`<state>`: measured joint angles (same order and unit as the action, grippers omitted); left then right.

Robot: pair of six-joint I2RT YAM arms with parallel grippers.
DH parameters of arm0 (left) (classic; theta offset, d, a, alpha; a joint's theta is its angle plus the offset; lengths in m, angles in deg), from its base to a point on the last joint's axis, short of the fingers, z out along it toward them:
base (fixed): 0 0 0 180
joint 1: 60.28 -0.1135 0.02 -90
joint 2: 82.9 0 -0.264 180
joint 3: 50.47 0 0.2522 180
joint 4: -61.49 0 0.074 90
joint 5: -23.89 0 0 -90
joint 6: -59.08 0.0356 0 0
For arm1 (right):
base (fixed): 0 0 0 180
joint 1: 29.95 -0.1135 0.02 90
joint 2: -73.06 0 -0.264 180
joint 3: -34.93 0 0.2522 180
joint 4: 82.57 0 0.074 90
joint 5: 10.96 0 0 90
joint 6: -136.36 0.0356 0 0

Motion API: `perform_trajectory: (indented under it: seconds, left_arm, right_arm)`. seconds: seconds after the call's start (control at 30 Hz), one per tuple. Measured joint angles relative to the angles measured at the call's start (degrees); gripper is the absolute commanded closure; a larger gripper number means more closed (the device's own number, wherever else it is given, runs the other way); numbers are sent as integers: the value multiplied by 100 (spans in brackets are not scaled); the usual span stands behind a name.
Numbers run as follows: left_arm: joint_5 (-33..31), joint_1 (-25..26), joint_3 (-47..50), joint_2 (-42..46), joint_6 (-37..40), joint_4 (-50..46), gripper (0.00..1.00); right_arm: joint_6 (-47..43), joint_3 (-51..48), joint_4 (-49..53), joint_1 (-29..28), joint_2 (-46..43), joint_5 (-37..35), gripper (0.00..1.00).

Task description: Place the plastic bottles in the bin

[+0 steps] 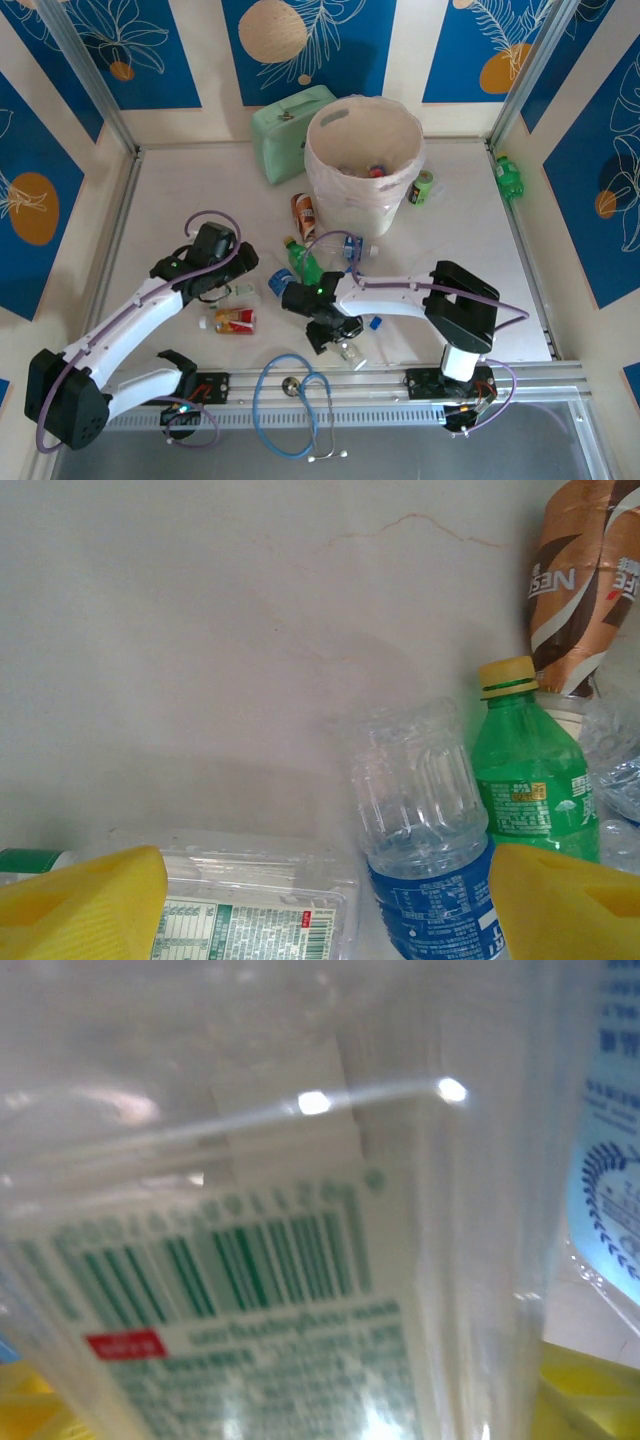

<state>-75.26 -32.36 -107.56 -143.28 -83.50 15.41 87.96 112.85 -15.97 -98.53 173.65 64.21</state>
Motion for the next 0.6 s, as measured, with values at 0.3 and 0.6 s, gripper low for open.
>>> perform_trajectory:
  seconds: [0.3,0.6]
  left_arm:
    - [11,-11,13,83,-35,-2,17]
    - [-52,-59,35,214,-140,-15,17]
  right_arm:
    - [-227,214,55,-24,197,-31,43]
    - [-234,229,72,-212,109,-315,54]
